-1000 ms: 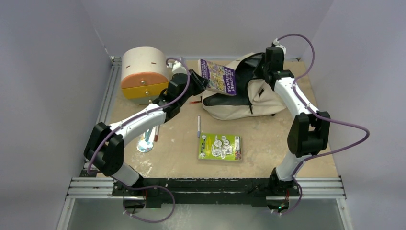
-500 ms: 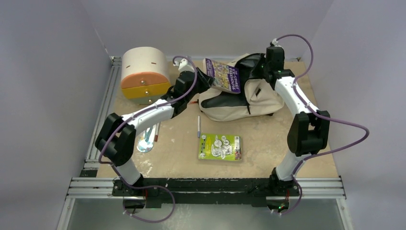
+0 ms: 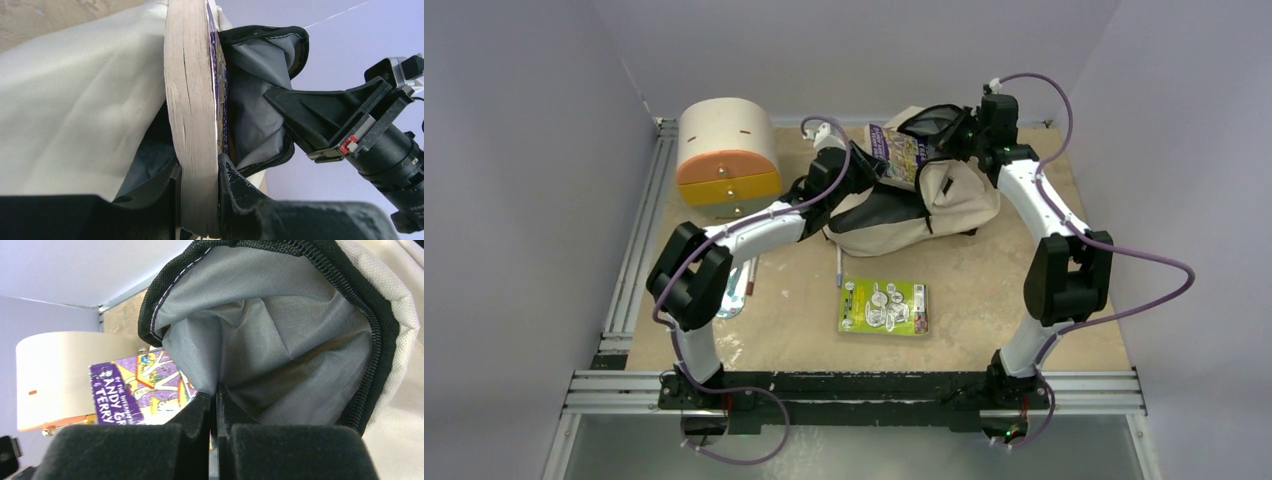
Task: Pack the student bag
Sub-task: Place the book in the student bag.
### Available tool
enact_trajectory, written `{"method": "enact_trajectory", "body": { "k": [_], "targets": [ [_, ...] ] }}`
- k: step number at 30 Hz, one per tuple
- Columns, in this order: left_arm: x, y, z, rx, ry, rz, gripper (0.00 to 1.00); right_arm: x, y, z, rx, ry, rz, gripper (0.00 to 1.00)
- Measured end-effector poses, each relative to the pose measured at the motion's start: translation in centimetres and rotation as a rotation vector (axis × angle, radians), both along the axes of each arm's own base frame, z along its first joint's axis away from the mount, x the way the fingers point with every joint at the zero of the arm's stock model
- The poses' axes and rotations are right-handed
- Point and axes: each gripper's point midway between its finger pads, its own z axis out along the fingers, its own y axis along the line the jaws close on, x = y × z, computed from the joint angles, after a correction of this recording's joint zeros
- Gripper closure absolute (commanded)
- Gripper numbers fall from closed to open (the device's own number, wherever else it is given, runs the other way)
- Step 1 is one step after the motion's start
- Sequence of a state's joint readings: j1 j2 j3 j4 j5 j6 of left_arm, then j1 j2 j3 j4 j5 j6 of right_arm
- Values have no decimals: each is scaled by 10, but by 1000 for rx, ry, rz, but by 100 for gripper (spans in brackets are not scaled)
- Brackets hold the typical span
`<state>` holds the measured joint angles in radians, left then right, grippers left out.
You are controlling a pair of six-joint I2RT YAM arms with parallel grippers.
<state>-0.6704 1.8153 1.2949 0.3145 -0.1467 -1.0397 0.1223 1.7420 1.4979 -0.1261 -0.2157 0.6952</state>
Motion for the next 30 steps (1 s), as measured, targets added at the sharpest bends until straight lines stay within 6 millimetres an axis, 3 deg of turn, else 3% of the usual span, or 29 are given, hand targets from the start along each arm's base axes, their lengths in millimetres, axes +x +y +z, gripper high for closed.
{"method": "enact_trajectory", "body": {
  "k": [7, 12, 18, 26, 30],
  "targets": [
    [23, -24, -12, -55, -2, 6, 100, 5, 1, 7, 95, 6, -59, 100],
    [37, -41, -32, -69, -9, -18, 100, 2, -1, -3, 174, 37, -111, 100],
    [41, -63, -58, -89, -6, -87, 100, -9, -3, -7, 249, 64, -147, 100],
    [42, -93, -58, -140, -48, -214, 100, -9, -19, 3, 285, 46, -170, 100],
    [38, -100, -67, -146, -43, -259, 79, -10, -20, 4, 290, 47, -163, 100]
  ]
}}
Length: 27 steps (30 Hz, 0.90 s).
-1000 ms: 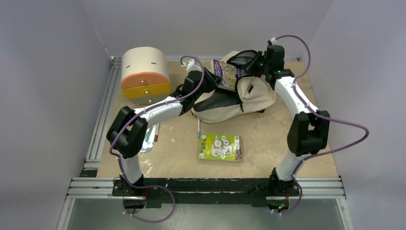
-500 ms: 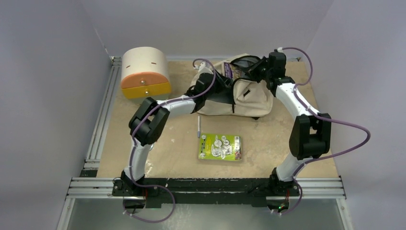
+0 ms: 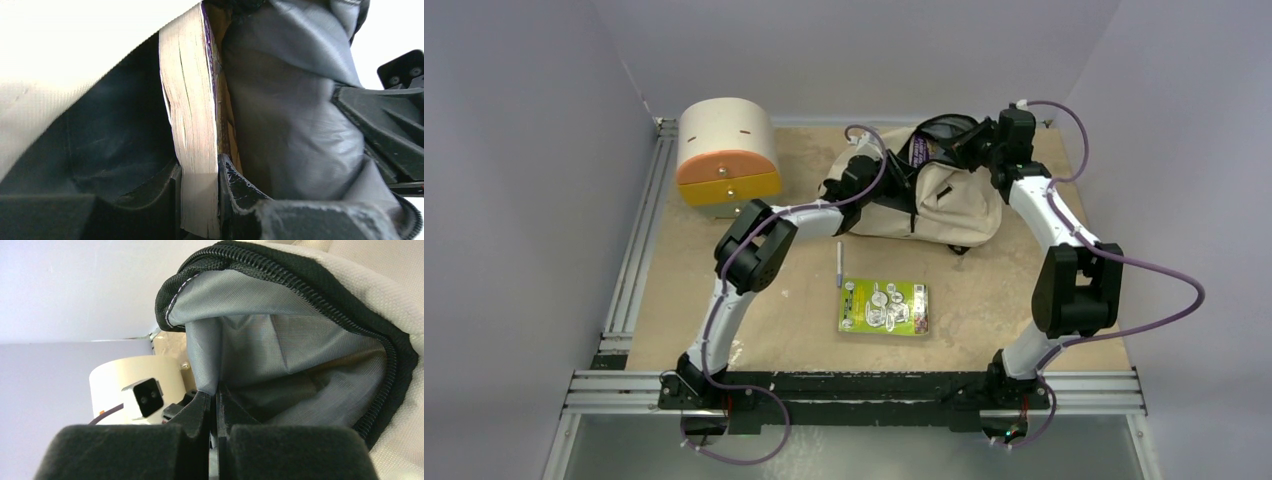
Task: Pack the student bag
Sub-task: Place the book in the student bag.
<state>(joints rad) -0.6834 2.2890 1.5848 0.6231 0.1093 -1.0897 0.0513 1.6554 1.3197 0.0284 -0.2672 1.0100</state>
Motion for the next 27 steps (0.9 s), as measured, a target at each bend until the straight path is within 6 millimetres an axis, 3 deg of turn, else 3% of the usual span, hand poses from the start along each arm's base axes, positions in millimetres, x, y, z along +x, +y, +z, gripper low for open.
{"method": "enact_trajectory", "body": {
  "k": [7, 16, 20, 27],
  "targets": [
    [-8, -7, -16, 14, 25, -64, 38, -2, 1, -2, -16, 0, 17, 100],
    [-11, -1, -21, 100, 31, -83, 28, 0, -15, -13, -118, 11, -28, 100],
    [-11, 10, 4, 150, -19, -81, 27, 4, -28, -10, -168, 2, -55, 100],
    [-17, 35, 90, 196, -178, -65, 24, 8, -52, -4, -271, 10, -100, 100]
  ]
}}
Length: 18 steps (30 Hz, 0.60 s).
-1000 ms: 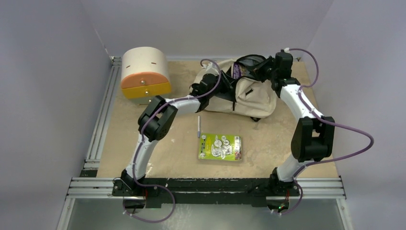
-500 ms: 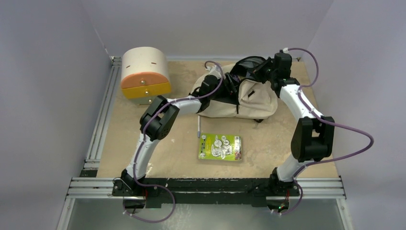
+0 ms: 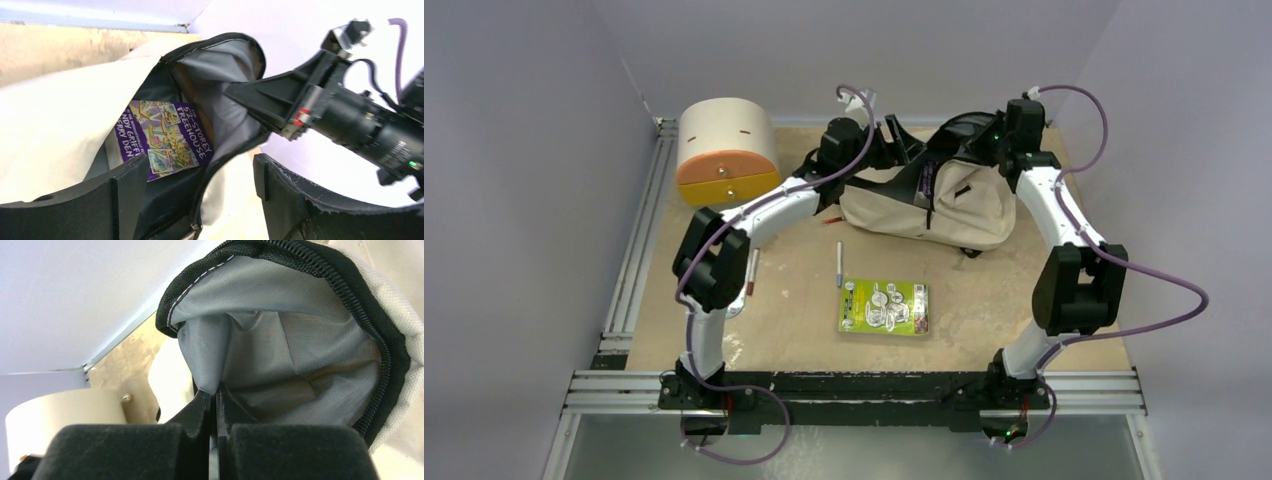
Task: Pack the student bag
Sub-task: Place the book in the student bag.
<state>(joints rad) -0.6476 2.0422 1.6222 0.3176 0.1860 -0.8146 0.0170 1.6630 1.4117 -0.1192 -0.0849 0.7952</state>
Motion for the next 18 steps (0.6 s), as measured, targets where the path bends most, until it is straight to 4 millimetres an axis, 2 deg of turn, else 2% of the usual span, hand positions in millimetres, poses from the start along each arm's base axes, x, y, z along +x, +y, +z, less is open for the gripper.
{"method": "enact_trajectory", "body": {
  "k": [5, 8, 12, 18],
  "targets": [
    [-10, 23, 46, 23, -88, 12, 24, 4, -12, 5, -72, 13, 2, 100],
    [-15, 44, 60, 34, -114, 31, 24, 7, -16, 9, -90, 12, 22, 100],
    [-15, 72, 59, 51, -107, 68, 24, 8, -15, 12, -84, 14, 60, 100],
    [-13, 97, 35, 96, -56, 102, 24, 10, -5, 23, -58, -4, 128, 100]
  ]
}}
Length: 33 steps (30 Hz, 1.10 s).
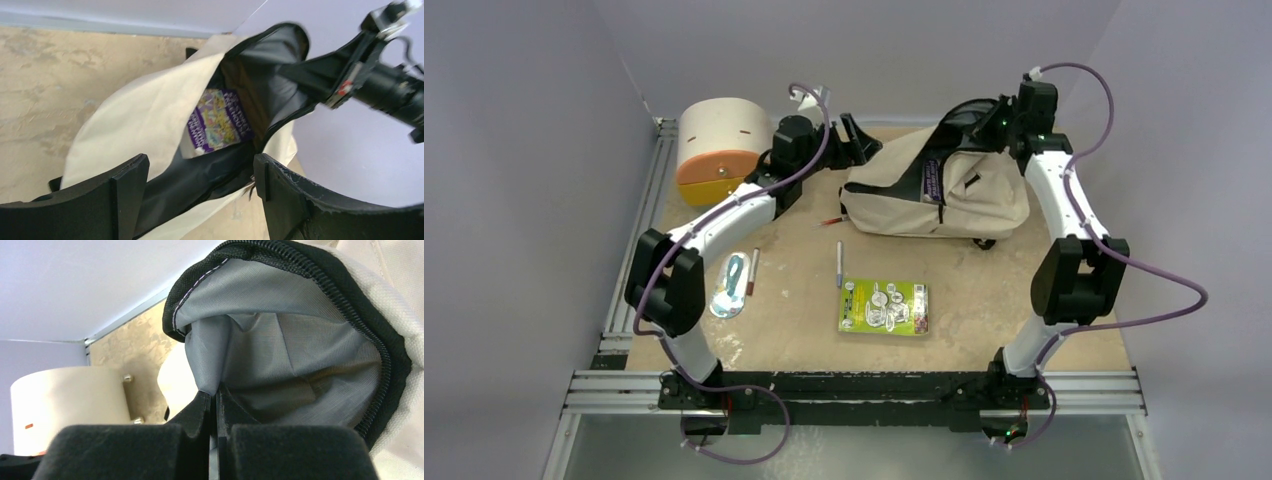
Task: Pack the student bag
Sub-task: Place the book in the student bag, then pick up the book from the center of the board.
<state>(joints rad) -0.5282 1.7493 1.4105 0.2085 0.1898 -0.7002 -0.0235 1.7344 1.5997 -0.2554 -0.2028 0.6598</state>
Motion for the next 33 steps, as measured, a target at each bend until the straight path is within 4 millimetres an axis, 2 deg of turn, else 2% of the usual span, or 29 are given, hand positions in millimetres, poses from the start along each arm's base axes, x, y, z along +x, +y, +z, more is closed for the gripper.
{"method": "enact_trajectory", "body": {
  "k": [3, 7, 10, 12, 14, 16, 20, 25, 28, 33],
  "targets": [
    [-4, 11, -11, 23, 24, 11, 24, 0, 2, 17, 9, -17, 8, 100],
    [-16, 26, -9, 34, 28, 26, 24, 9, 1, 68, 13, -95, -1, 100],
    [-22, 40, 6, 37, -2, 48, 24, 17, -4, 115, 2, -189, -32, 100],
    [-24, 51, 20, 37, -30, 73, 24, 21, -10, 139, -9, -241, -60, 100],
    [-26, 64, 35, 44, -68, 105, 24, 20, -20, 159, -24, -279, -99, 100],
    [-25, 76, 44, 57, -93, 140, 24, 20, -30, 170, -40, -299, -135, 100],
    [-22, 100, 48, 105, -108, 207, 24, 18, -53, 177, -79, -306, -210, 100],
    [-15, 123, 30, 156, -61, 264, 24, 15, -77, 166, -148, -259, -286, 100],
    [-15, 129, 13, 178, -21, 273, 24, 13, -88, 156, -187, -224, -318, 100],
    [-19, 130, -2, 197, 16, 269, 24, 12, -101, 146, -219, -195, -356, 100]
  ]
}}
